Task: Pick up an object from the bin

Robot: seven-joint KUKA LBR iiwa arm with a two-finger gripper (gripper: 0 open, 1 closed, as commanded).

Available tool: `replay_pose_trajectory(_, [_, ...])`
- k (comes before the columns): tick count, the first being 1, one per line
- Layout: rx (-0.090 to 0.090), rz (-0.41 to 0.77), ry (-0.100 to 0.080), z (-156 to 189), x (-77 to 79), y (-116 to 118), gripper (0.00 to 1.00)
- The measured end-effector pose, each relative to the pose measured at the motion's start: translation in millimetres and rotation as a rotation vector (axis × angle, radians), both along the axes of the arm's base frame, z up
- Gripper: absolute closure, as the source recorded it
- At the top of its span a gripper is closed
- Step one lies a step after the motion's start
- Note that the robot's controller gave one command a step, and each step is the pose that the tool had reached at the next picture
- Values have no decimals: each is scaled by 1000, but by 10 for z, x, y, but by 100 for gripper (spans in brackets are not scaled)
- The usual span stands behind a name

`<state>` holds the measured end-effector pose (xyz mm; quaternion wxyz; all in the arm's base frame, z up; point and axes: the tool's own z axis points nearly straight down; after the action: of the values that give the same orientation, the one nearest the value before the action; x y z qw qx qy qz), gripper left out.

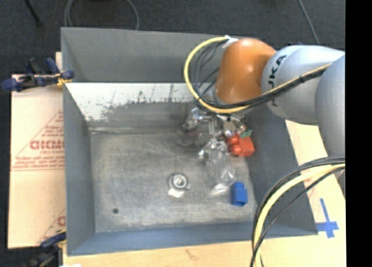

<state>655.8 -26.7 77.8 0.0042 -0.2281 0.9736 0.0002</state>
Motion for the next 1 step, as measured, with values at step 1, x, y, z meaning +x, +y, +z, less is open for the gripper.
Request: replay_pose_trajectory(1, [-1,-4,3,4,-4,-10,100])
